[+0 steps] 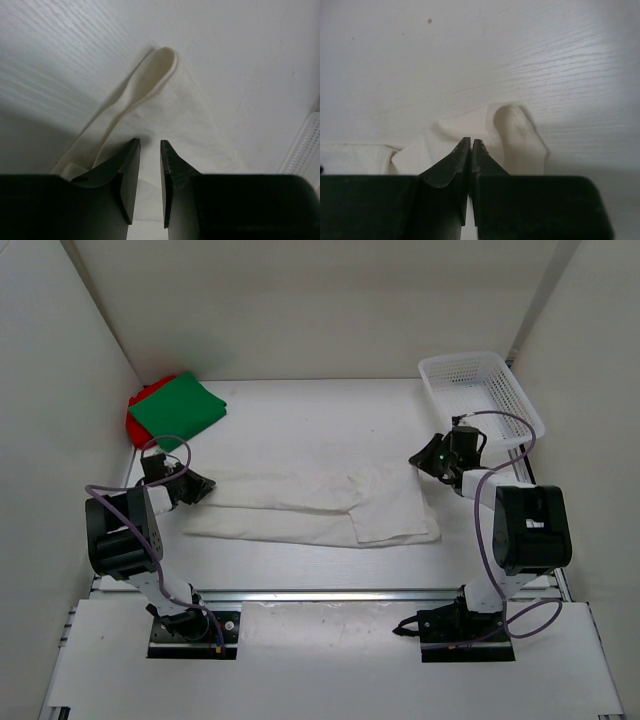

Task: Fold and stack the t-shirts
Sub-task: Fold the other side of the tshirt into a rectangle

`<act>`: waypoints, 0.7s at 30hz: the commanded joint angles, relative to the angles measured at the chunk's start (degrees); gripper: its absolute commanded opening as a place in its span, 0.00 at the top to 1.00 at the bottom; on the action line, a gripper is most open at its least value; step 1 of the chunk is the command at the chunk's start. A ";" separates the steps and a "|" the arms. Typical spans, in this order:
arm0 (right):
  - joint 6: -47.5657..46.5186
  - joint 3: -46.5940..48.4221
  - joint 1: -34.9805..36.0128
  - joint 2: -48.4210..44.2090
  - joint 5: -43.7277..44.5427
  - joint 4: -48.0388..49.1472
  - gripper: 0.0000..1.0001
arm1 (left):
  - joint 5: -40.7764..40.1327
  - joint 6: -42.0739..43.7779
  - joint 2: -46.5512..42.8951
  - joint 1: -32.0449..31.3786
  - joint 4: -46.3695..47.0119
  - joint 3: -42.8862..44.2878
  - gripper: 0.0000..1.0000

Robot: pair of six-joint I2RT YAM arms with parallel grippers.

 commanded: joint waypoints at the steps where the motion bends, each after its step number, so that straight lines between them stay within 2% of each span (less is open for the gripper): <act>1: -4.49 3.23 -0.23 -0.37 8.50 -0.82 0.99 | -0.78 -1.09 -1.75 3.10 0.70 -1.86 0.66; 4: -3.09 2.17 -1.53 -0.46 9.04 0.05 0.97 | -1.49 -2.06 -3.06 4.07 1.75 -3.09 0.66; 8: -1.68 2.17 -2.42 -0.28 9.04 0.58 0.85 | -1.67 -3.12 -6.14 5.30 2.98 -3.88 0.65; 9: -1.51 2.26 -2.60 -0.54 9.13 -0.38 0.78 | -2.18 -3.12 -7.19 5.65 2.64 -3.89 0.65; 13: -1.94 3.05 -1.47 -2.73 11.75 -3.72 0.62 | 0.18 -5.66 -11.84 4.52 6.15 -4.86 0.58; 15: -2.47 2.00 -0.67 -6.33 13.34 -4.60 0.62 | -0.78 -4.97 -14.56 3.03 6.06 -4.07 0.58; 17: -3.08 0.51 3.79 -9.32 16.84 -5.65 0.63 | -2.88 -3.48 -17.73 -0.57 4.31 -3.54 0.57; 19: -2.91 -2.13 6.25 -12.58 16.95 -4.53 0.78 | -4.91 -2.16 -20.72 -3.21 3.34 -4.41 0.58; 20: -2.39 -4.31 8.19 -14.33 16.95 -3.56 0.80 | -6.22 -2.15 -21.52 -4.70 3.25 -4.94 0.58; 21: -1.34 -6.25 9.86 -15.74 16.95 -3.46 0.88 | -7.28 -1.72 -22.74 -6.02 3.08 -5.99 0.57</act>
